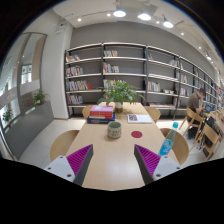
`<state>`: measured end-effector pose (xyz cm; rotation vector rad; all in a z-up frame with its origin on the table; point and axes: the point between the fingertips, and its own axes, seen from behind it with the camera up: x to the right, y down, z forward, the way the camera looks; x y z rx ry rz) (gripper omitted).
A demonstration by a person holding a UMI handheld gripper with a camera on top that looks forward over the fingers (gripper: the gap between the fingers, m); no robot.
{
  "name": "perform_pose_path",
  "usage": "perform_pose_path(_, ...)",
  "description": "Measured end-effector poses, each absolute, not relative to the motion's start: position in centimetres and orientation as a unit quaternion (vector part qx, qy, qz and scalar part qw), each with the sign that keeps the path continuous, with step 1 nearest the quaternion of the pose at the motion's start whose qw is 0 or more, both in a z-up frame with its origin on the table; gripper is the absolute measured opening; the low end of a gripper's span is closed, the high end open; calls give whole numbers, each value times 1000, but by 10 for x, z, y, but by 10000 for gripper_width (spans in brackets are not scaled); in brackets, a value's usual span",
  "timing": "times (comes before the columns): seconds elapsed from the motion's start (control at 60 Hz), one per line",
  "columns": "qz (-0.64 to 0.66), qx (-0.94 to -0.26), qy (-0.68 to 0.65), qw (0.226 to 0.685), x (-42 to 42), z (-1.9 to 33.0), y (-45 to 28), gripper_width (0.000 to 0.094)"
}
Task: Pour water
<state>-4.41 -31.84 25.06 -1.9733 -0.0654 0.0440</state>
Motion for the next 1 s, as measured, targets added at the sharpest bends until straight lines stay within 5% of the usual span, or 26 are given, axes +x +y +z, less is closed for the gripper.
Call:
perform_pose_path(0.5, -50, -838, 41, 541, 137, 155, -314, 837)
perform_pose_path(1.0, -53, -809, 47, 583, 263, 104, -134, 784)
